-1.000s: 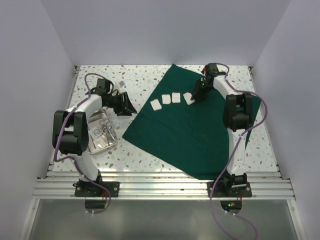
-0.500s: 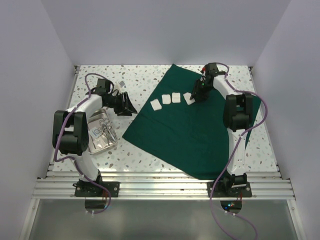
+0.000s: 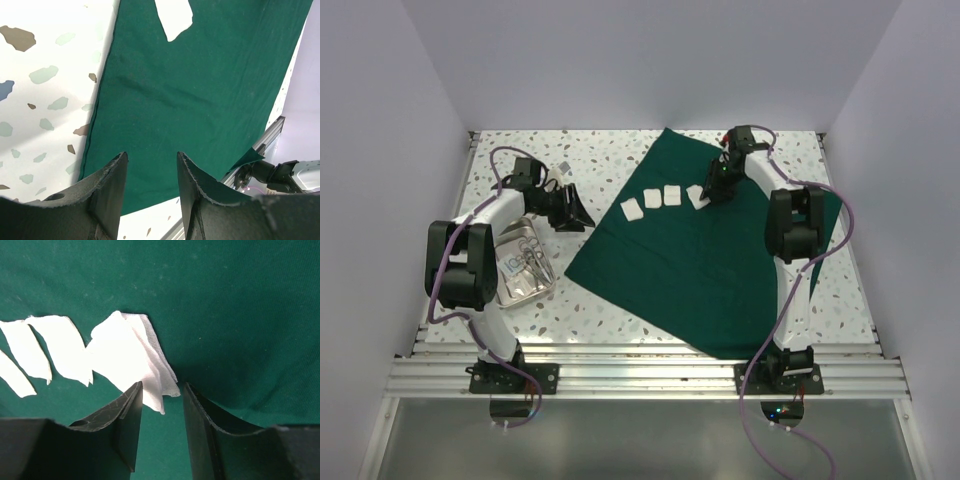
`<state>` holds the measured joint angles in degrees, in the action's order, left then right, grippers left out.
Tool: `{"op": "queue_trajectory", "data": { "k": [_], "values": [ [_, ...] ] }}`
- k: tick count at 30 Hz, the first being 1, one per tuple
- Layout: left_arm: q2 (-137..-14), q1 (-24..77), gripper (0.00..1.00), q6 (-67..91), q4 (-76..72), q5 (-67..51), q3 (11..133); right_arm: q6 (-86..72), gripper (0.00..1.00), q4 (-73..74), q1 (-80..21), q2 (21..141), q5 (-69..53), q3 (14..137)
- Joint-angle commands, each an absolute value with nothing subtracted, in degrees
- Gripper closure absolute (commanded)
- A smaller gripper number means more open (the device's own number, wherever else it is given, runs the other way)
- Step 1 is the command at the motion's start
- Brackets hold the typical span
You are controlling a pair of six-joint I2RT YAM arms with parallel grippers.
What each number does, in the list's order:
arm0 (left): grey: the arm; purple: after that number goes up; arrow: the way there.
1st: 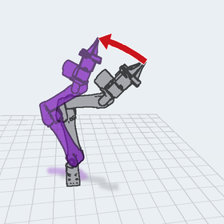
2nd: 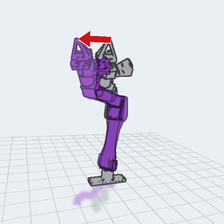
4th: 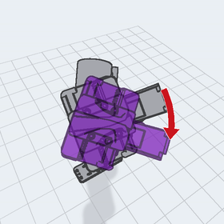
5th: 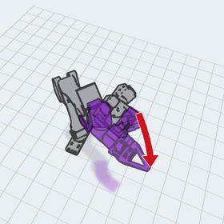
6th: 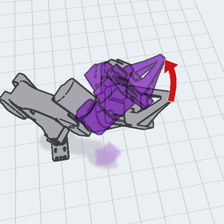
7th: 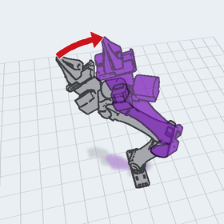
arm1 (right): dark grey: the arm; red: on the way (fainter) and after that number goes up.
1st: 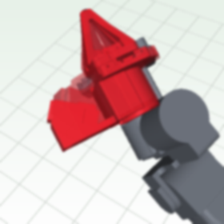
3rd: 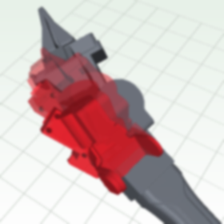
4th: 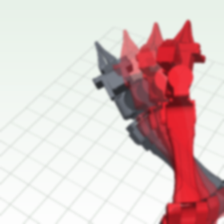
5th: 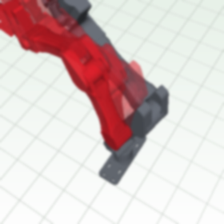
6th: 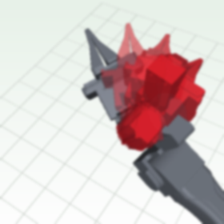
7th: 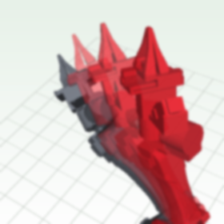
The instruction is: Prepare the surgical pack
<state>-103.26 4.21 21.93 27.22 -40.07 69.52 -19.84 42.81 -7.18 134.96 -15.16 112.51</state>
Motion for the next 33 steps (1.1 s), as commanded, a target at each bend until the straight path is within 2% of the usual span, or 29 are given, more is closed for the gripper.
{"op": "queue_trajectory", "data": {
  "k": [1,15,18,19,22,26,27,33],
  "values": [
    [-103.27,4.48,0.52,22.15,25.14,-41.4,69.26,-19.6,0.6,43.07,-8.35,136.58,-14.15,113.82],
    [-103.45,4.48,0.52,22.24,24.87,-41.83,69.08,-21.0,0.74,43.42,-8.61,136.23,-12.92,116.36],
    [-103.36,4.48,0.52,22.76,23.56,-43.76,69.17,-21.53,0.85,44.38,-8.61,136.67,-12.92,117.59],
    [-103.62,4.4,0.52,23.81,23.12,-44.47,69.17,-21.71,0.93,44.47,-8.61,136.41,-12.83,117.77],
    [-103.97,4.48,0.53,26.45,18.73,-48.5,68.03,-22.24,1.0,45.0,-8.61,135.44,-12.48,117.95],
    [-102.92,4.66,0.51,30.76,13.81,-51.94,66.97,-22.67,1.0,47.28,-8.61,133.25,-12.74,119.62],
    [-102.4,4.75,0.47,31.2,12.75,-52.38,66.8,-23.02,1.0,47.72,-8.61,132.63,-13.09,119.62],
    [-99.41,6.5,0.43,38.04,2.59,-55.36,62.85,-26.8,1.0,47.46,-9.05,124.64,-18.18,114.54]
  ]
}}
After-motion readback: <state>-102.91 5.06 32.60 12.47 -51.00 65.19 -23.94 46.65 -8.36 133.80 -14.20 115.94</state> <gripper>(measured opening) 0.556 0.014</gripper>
